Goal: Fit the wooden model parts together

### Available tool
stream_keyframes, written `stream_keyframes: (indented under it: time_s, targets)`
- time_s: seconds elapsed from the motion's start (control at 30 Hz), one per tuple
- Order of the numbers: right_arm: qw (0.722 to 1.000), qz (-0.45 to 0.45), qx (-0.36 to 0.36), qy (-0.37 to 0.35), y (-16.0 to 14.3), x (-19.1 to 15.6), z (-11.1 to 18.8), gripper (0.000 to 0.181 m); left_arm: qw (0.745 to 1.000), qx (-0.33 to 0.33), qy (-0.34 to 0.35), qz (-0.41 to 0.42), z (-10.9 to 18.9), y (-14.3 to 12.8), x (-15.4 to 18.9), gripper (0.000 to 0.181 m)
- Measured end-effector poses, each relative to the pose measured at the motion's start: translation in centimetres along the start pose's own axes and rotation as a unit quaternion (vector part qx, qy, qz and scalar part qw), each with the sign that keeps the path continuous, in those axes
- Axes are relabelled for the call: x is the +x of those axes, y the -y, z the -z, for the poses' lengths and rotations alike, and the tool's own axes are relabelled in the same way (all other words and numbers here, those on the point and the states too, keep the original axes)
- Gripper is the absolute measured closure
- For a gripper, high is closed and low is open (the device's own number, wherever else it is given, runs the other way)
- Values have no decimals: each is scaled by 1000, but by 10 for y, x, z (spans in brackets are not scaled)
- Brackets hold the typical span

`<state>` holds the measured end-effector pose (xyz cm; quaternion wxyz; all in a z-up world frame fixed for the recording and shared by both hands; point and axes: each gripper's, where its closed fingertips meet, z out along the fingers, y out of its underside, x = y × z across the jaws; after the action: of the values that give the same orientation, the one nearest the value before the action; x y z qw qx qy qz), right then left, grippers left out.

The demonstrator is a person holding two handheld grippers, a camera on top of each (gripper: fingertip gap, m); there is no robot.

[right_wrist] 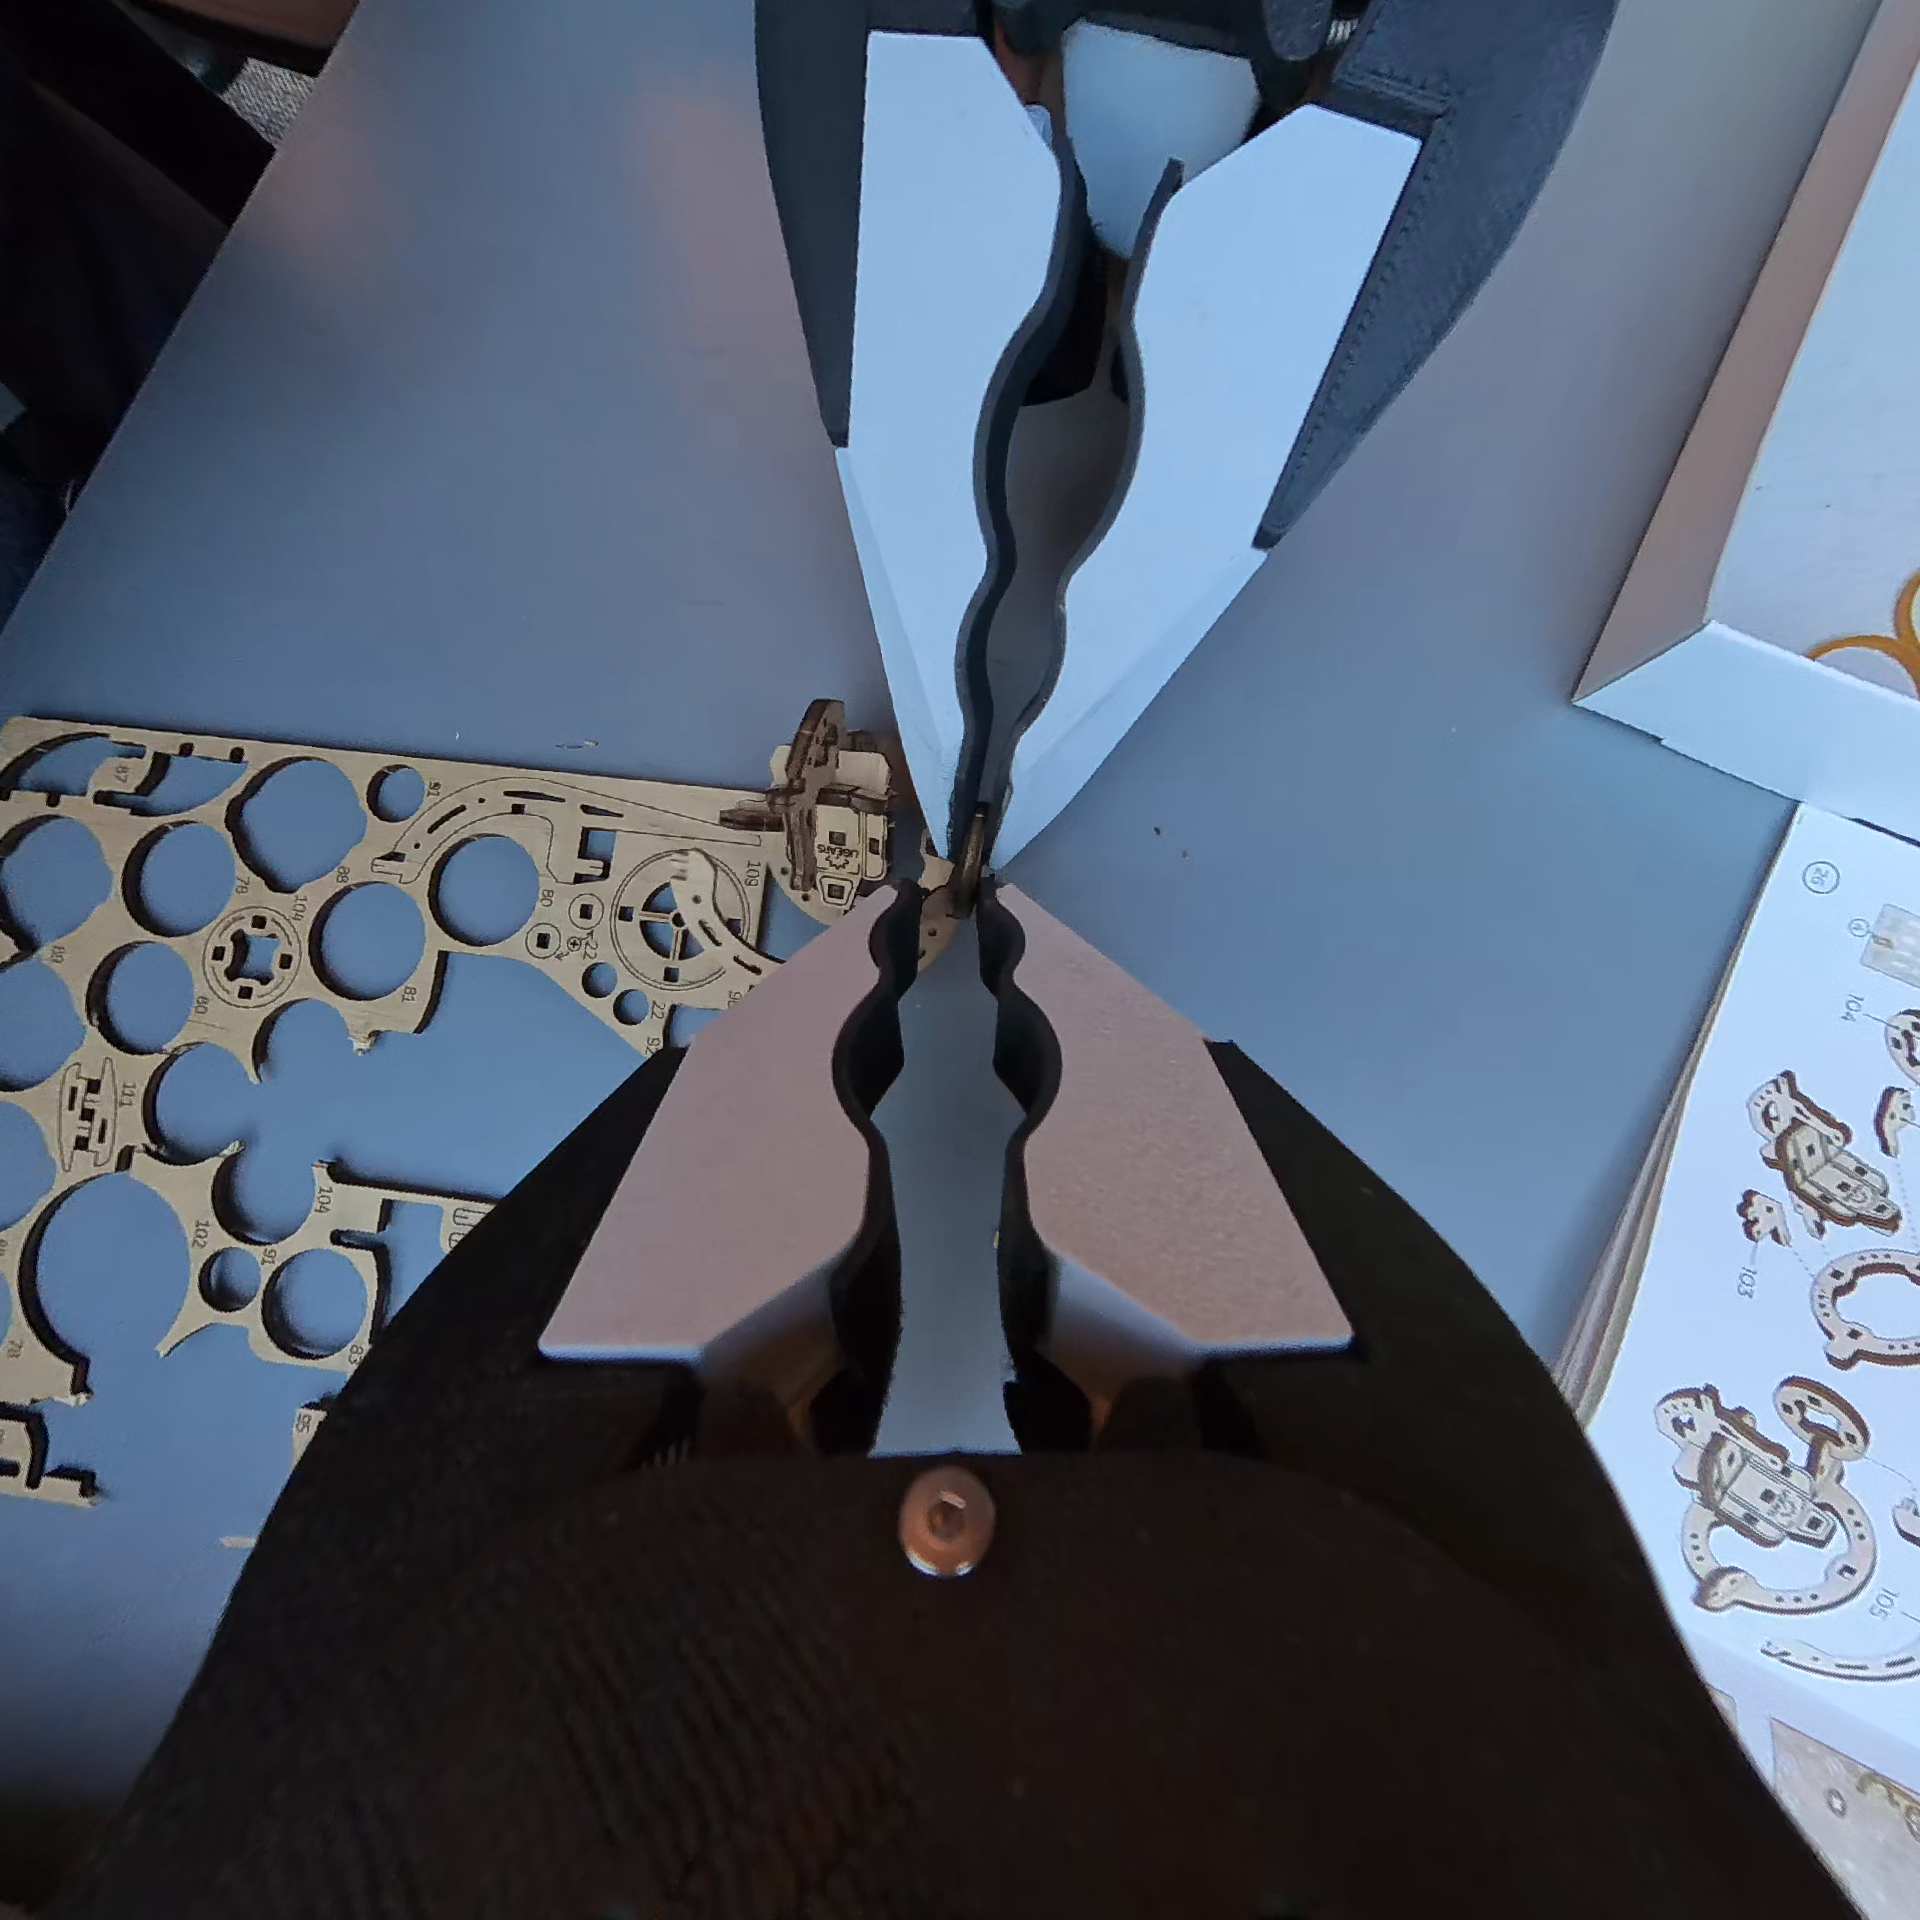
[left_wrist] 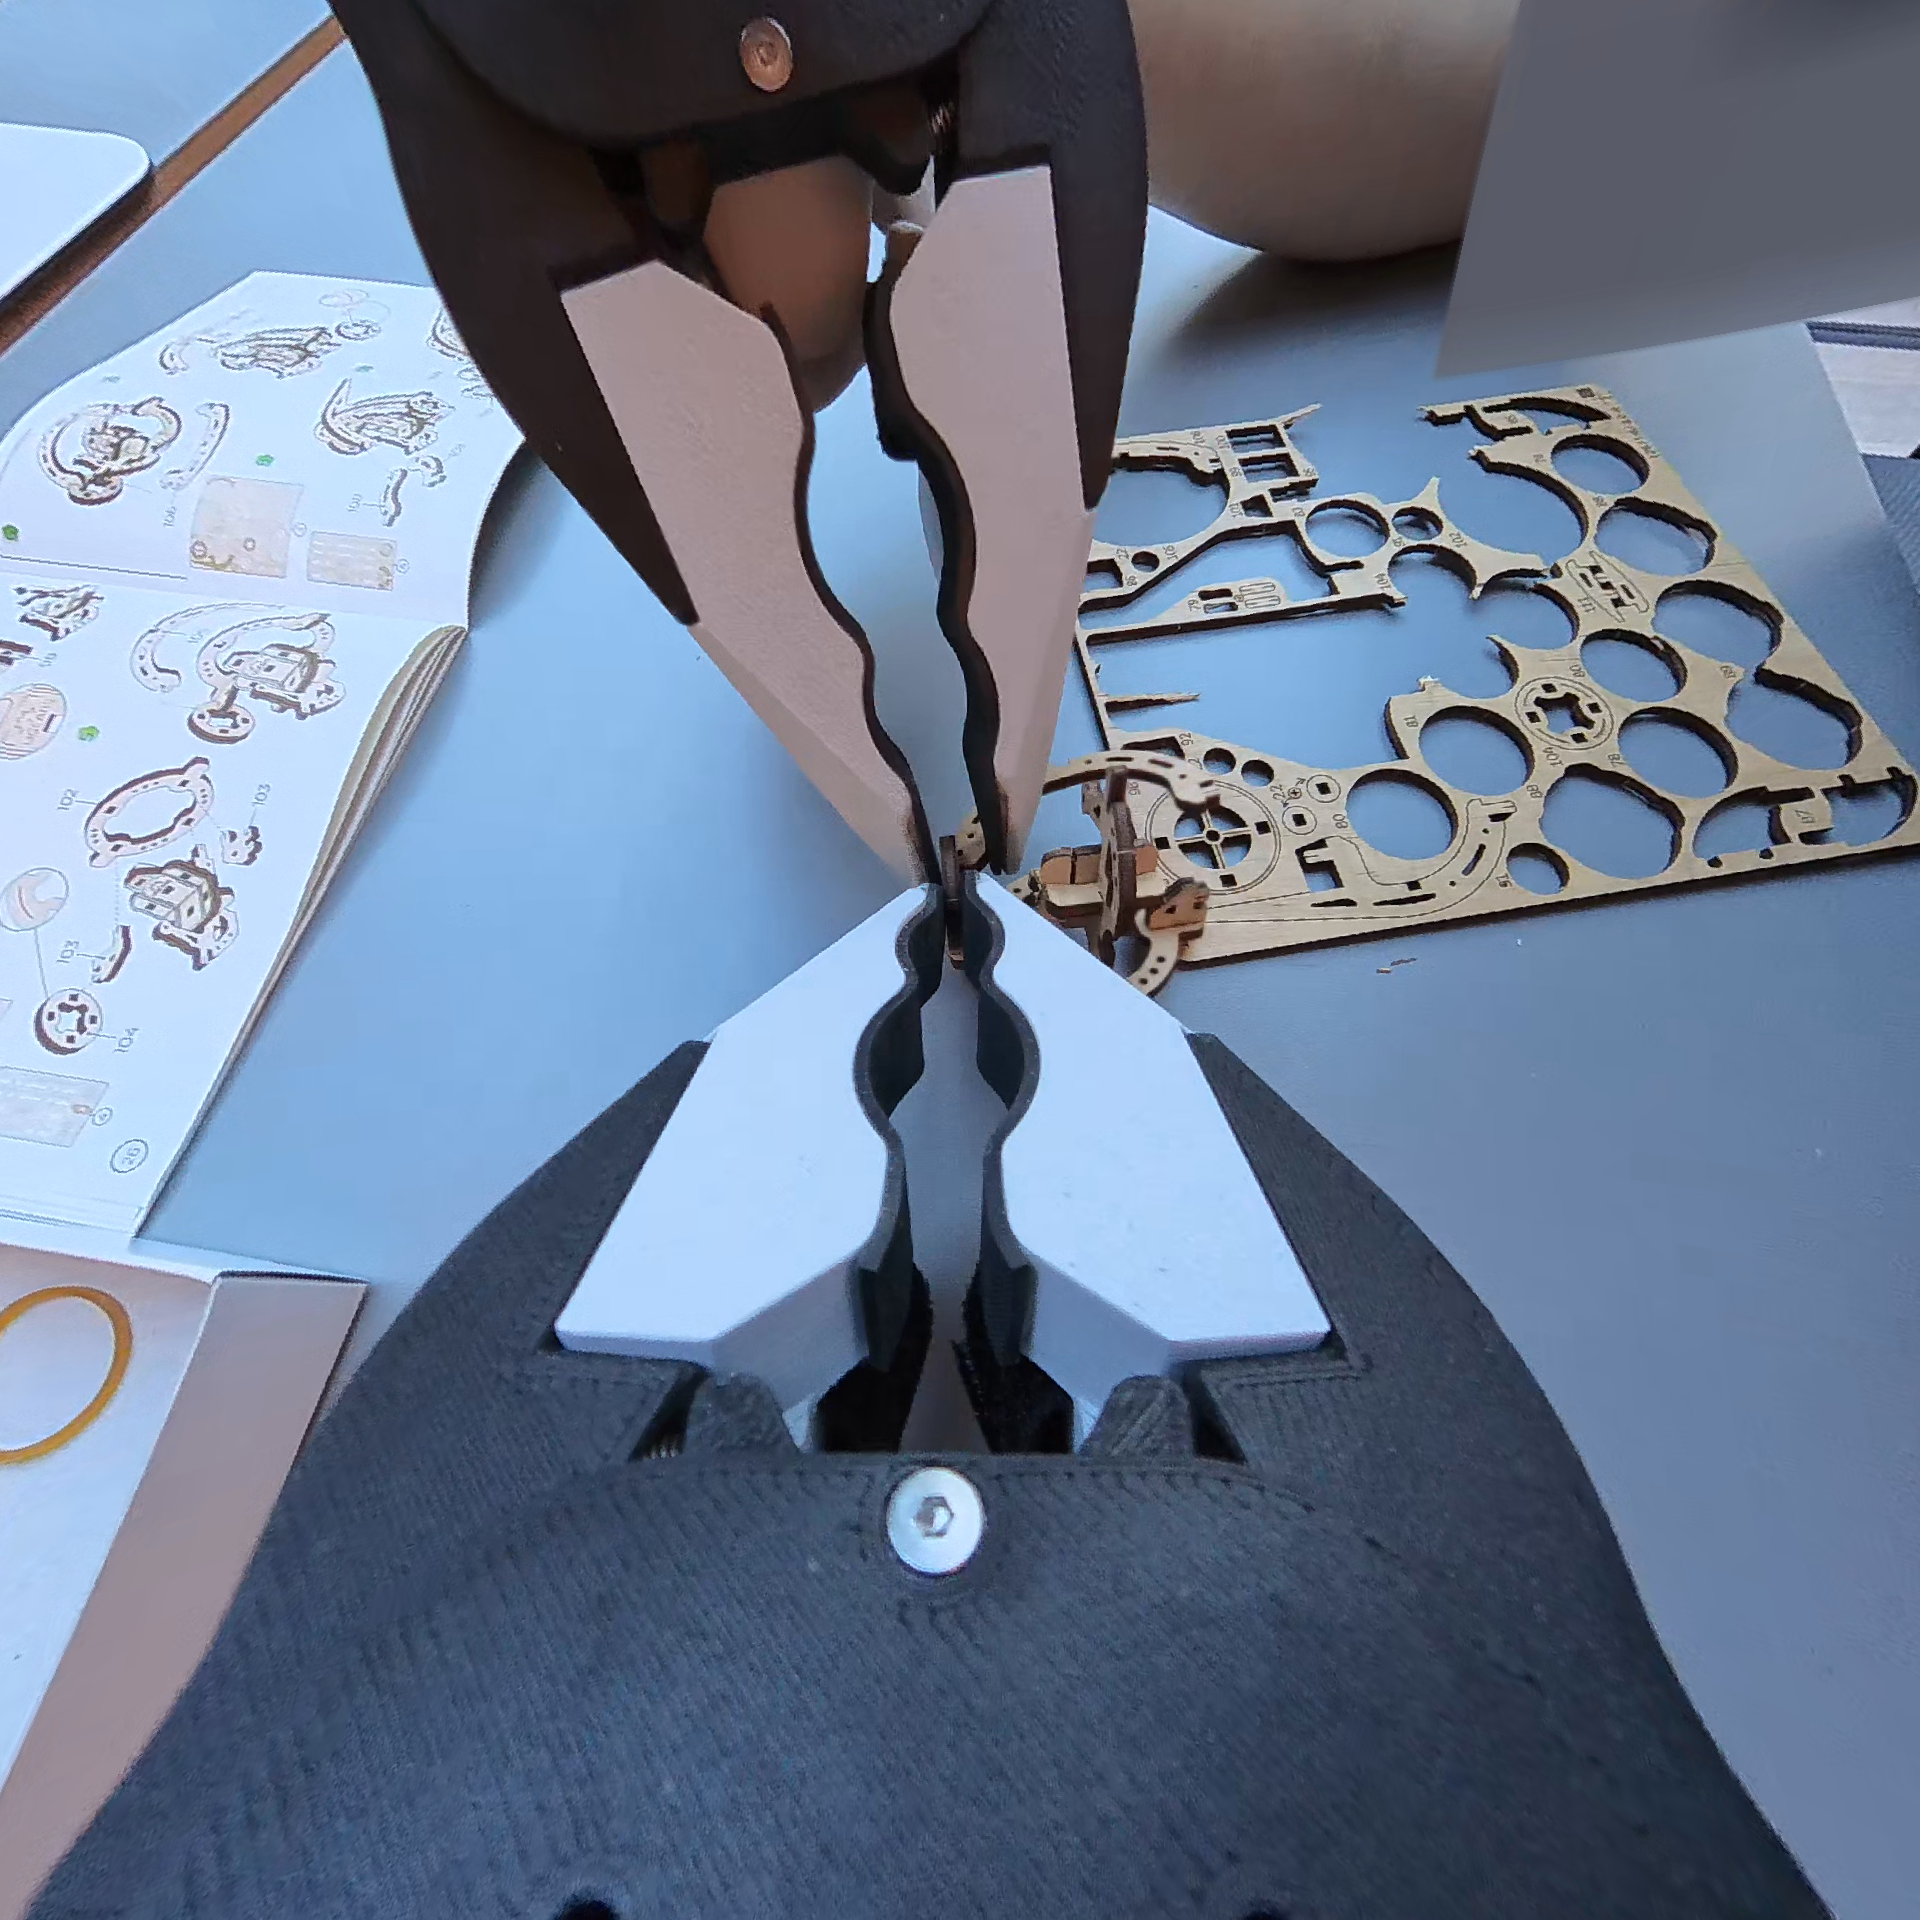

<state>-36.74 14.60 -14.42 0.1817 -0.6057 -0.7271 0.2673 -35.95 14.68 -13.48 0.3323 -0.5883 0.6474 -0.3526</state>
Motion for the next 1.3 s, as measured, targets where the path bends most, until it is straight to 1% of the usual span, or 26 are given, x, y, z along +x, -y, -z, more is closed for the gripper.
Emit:
stream_keyframes:
  time_s: [0.2, 0.23, 0.3, 0.33, 0.37, 0.43, 0.47, 0.57, 0.6, 0.67, 0.73, 0.8, 0.83, 0.9, 0.97, 1.03, 1.1, 1.2, 1.3]
  targets:
    - [1000, 0, -1, -2, 0, 0, -2, 171, 1000, -6, -3, 7, 0, -2, 0, 181]
    - [1000, -7, -2, -4, -1, 2, -2, 169, 1000, -10, -5, 11, 0, -4, 0, 181]
    - [1000, -17, -8, -24, -4, 8, 1, 157, 1000, -6, 0, 20, 0, -3, -2, 180]
    - [999, -22, -5, -34, -4, 10, 5, 156, 1000, -4, 2, 24, 1, -2, -2, 180]
    - [999, -31, 6, -36, -3, 9, 8, 156, 1000, -2, -1, 30, 1, -2, -2, 179]
    - [997, -54, 29, -44, 0, 8, 16, 157, 999, 0, 1, 46, 2, -2, -4, 167]
    - [996, -60, 35, -52, 0, 7, 18, 158, 999, 0, 1, 52, 2, -2, -4, 163]
    - [989, -113, 34, -87, -7, 13, 24, 161, 998, 0, 3, 61, 2, -3, -6, 166]
    - [985, -147, 42, -77, -8, 11, 25, 162, 998, -2, 3, 63, 2, -3, -6, 167]
    - [970, -229, 82, -30, -5, 3, 25, 162, 998, -9, -5, 61, 1, -5, -3, 174]
    - [943, -305, 130, 14, -1, 0, 26, 162, 998, -18, -5, 53, -1, -7, -2, 179]
    - [919, -357, 166, 37, -2, 3, 27, 161, 999, -21, 0, 39, -2, -7, -1, 181]
    - [908, -377, 176, 41, -3, 6, 28, 160, 999, -21, 14, 25, -1, -7, -3, 181]
    - [893, -399, 204, 43, 1, 12, 36, 160, 997, -10, 69, -19, 3, -1, -14, 181]
    - [880, -402, 251, 38, 12, 19, 56, 160, 987, -4, 147, -72, 14, 8, -30, 181]
    - [876, -387, 288, 21, 24, 22, 75, 163, 964, -2, 228, -140, 27, 22, -41, 181]
    - [879, -371, 299, -1, 31, 23, 83, 163, 934, 7, 292, -204, 37, 38, -43, 181]
    - [889, -354, 289, -15, 34, 21, 78, 162, 897, 13, 344, -277, 43, 53, -39, 181]
    - [895, -342, 286, -5, 35, 17, 72, 163, 876, 19, 361, -318, 43, 60, -32, 181]
